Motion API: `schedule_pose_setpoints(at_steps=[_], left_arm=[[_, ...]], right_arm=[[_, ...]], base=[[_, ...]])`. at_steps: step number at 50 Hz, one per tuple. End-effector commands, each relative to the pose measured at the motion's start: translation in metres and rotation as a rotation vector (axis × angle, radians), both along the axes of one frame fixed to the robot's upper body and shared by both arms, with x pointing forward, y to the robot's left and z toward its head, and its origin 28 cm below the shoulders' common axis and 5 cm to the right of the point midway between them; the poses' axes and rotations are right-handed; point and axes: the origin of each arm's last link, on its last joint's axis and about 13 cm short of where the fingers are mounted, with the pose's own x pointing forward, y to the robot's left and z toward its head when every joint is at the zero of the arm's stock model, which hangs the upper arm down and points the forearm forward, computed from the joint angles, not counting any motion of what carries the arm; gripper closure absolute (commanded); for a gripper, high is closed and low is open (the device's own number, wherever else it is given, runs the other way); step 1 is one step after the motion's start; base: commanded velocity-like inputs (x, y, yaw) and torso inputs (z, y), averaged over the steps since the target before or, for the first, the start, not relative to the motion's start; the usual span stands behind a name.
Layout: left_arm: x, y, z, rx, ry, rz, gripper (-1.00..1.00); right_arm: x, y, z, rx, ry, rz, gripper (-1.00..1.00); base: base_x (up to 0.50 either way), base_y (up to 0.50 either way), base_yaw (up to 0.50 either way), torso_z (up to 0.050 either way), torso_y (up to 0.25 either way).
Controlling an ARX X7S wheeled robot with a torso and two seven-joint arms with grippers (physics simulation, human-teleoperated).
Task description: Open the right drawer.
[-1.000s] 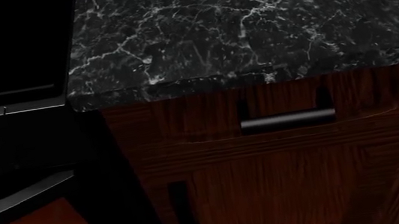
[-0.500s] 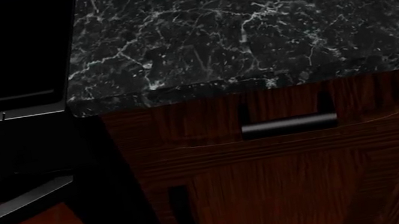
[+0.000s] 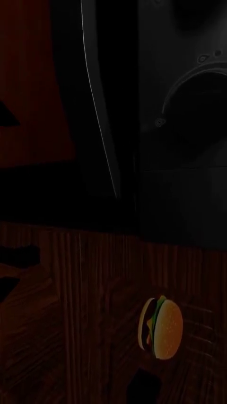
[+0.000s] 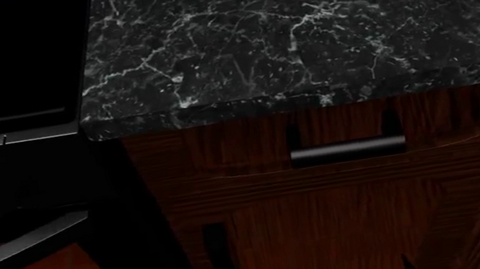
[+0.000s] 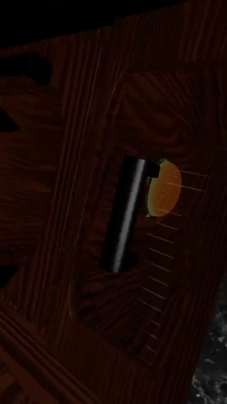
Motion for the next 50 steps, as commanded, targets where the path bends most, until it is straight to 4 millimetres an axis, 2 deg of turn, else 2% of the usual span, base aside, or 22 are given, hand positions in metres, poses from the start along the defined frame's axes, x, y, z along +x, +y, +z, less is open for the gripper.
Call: schedule_pose_setpoints(at_steps=[1, 11, 12, 17, 22, 24, 26, 27, 32, 50], left_arm=[[0.000, 0.001, 0.000, -0.010, 0.004, 0.005, -1.00], [-0.001, 0.000, -0.001, -0.010, 0.009, 0.006, -1.00], [0.000, 0.001, -0.003, -0.009, 0.011, 0.005, -1.00], [-0.001, 0.001, -0.002, -0.012, 0.012, 0.006, -1.00], [0.000, 0.001, -0.002, -0.021, 0.017, 0.019, -1.00], [0.000, 0.002, -0.003, -0.015, 0.015, 0.023, -1.00], [0.000, 0.001, -0.001, -0.014, 0.016, 0.022, -1.00], [0.000, 0.001, -0.001, -0.014, 0.015, 0.021, -1.00], [0.000, 0.001, -0.001, -0.013, 0.015, 0.019, -1.00], [0.000, 0.002, -0.003, -0.013, 0.015, 0.018, -1.00]], right_arm=[[0.005, -0.006, 0.013, -0.172, -0.005, -0.002, -1.00], [0.008, -0.006, 0.012, -0.333, -0.004, -0.017, -1.00], [0.008, -0.007, 0.012, -0.403, -0.002, -0.017, -1.00], [0.011, -0.009, 0.018, -0.445, -0.022, -0.020, -1.00], [0.014, -0.011, 0.016, -0.535, 0.008, -0.033, -1.00], [0.015, -0.012, 0.018, -0.520, -0.006, -0.030, -1.00], [0.017, -0.013, 0.019, -0.578, -0.018, -0.038, -1.00], [0.018, -0.013, 0.022, -0.510, 0.005, -0.048, -1.00], [0.022, -0.014, 0.025, -0.678, 0.013, -0.081, -1.00], [0.021, -0.013, 0.025, -0.711, 0.006, -0.080, -1.00]], base=[[0.00, 0.00, 0.00, 0.000, 0.000], [0.00, 0.00, 0.00, 0.000, 0.000], [0.00, 0.00, 0.00, 0.000, 0.000], [0.00, 0.00, 0.00, 0.000, 0.000], [0.00, 0.00, 0.00, 0.000, 0.000], [0.00, 0.00, 0.00, 0.000, 0.000], [0.00, 0.00, 0.00, 0.000, 0.000], [0.00, 0.00, 0.00, 0.000, 0.000], [0.00, 0.00, 0.00, 0.000, 0.000], [0.00, 0.00, 0.00, 0.000, 0.000]])
